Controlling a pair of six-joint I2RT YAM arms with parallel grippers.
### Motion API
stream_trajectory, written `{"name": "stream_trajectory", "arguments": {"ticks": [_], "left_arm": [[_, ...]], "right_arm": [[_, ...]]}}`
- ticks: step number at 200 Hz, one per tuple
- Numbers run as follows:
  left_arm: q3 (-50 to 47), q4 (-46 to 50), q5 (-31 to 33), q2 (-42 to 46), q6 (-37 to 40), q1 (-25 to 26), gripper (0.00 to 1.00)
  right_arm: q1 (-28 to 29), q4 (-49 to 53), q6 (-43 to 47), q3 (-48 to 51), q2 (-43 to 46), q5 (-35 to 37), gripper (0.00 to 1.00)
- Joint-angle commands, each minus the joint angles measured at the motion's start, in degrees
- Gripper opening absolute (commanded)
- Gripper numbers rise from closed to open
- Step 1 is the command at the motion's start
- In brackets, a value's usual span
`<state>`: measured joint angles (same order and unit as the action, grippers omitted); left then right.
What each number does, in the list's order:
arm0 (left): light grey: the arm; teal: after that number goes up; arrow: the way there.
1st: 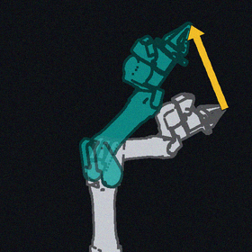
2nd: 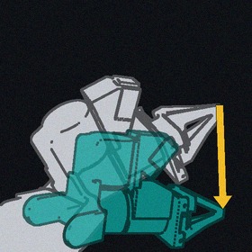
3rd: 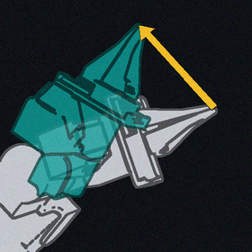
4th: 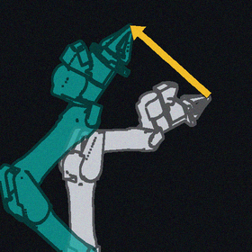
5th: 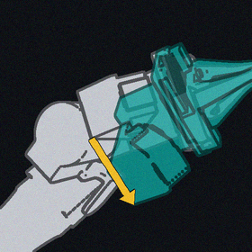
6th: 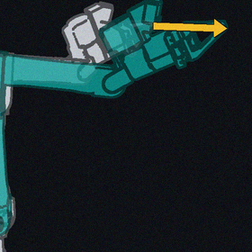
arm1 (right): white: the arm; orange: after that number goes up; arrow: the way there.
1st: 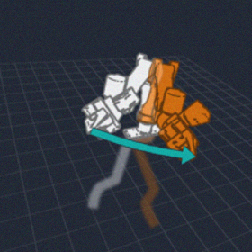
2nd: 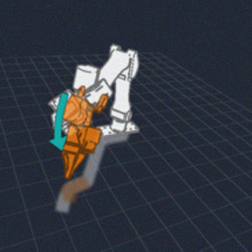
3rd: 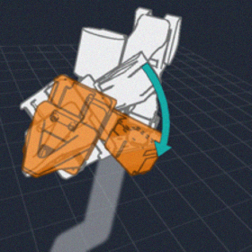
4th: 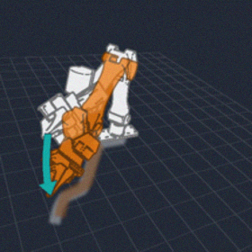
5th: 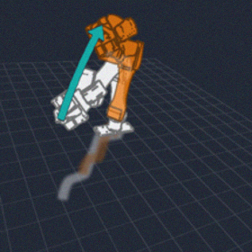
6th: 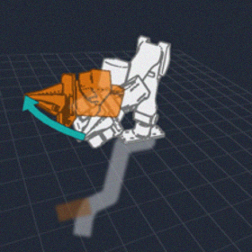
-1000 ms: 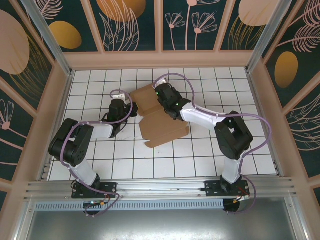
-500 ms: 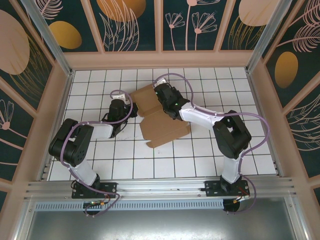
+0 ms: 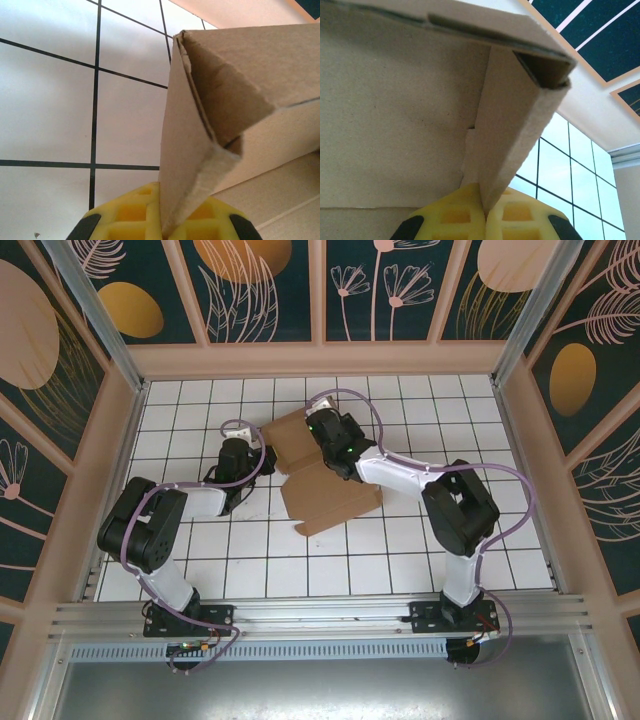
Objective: Fold the paper box
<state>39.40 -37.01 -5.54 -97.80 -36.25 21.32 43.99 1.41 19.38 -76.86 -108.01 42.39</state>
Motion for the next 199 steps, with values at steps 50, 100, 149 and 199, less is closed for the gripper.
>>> {"name": "stream_trajectory", "arguments": {"ticks": [50,100,149,199], "left_arm": [[2.2,-2.9,-1.3,-1.8,-1.7,0.4,0.0],[2.3,-2.6,-1.2,-1.8,-1.6,0.4,0.0],[2.4,-2.4,-1.2,-1.9,-1.8,0.4,0.0],[2.8,-2.2,-1.4,-2.3,-2.0,0.4,0.0]], "right_arm": [[0.3,0.0,-2.4,0.4,3.0,-0.1,0.11],[0.3,1.0,-3.4,-0.3,2.9,-0.5,0.01],[-1.0,0.8,-8.4,1.1,8.2,-8.3,0.56],[-3.7,-2.2,-12.5,6.0,16.6,-21.3,0.8]]}}
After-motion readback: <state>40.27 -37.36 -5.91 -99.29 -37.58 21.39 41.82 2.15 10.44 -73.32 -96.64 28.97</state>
